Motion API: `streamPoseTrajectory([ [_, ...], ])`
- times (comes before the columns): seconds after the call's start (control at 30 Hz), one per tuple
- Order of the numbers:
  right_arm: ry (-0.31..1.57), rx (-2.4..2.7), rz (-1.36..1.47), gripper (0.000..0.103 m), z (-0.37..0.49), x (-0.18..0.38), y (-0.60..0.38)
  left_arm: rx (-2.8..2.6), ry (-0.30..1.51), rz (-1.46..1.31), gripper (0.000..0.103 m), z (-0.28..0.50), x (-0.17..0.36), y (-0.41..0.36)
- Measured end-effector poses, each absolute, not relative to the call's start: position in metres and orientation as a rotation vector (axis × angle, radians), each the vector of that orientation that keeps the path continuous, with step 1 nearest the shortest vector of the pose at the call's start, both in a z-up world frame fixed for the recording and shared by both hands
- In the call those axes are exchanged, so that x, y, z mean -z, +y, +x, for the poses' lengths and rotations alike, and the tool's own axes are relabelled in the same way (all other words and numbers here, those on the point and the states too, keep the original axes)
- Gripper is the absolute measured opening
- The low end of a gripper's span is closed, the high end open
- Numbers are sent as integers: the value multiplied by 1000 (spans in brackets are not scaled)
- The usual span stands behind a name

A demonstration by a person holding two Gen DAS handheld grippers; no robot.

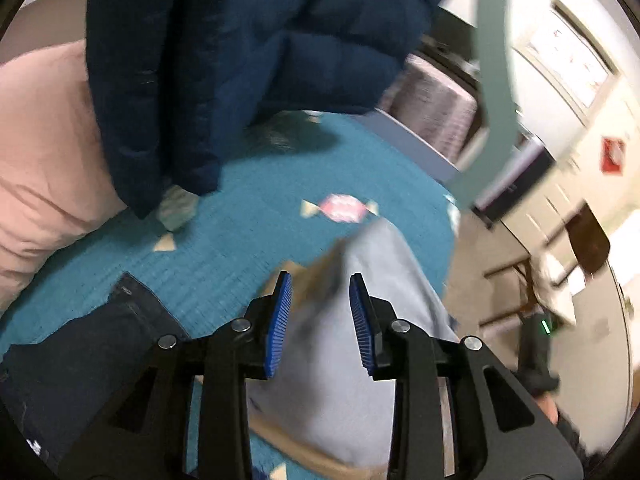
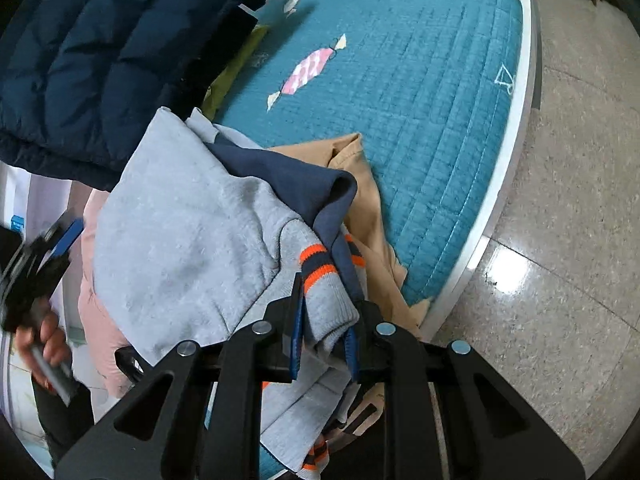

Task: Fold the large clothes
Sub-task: 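Carry the sweatshirt with both tools and lower it onto the tan folded garment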

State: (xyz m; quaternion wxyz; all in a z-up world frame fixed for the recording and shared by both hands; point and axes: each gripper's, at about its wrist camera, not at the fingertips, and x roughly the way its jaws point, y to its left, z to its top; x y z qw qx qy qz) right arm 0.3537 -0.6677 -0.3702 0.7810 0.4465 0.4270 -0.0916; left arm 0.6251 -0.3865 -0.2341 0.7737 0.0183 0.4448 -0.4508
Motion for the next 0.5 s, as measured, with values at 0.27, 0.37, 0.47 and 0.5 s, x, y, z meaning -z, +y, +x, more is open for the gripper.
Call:
streamPoseTrajectory([
  [0.27, 957, 198, 979, 17, 344, 371, -659, 940, 1122, 175, 29, 594, 311, -396],
  [0.37, 964, 206, 886, 27, 347, 369, -648, 890, 1168, 116, 29, 615, 332, -398],
  [0.47, 924, 237, 793, 36, 347, 347, -646, 883, 1152, 117, 29, 614, 330, -400],
  [0.5, 913, 249, 752, 38, 345, 336, -643, 902, 1145, 93, 31, 613, 327, -396],
])
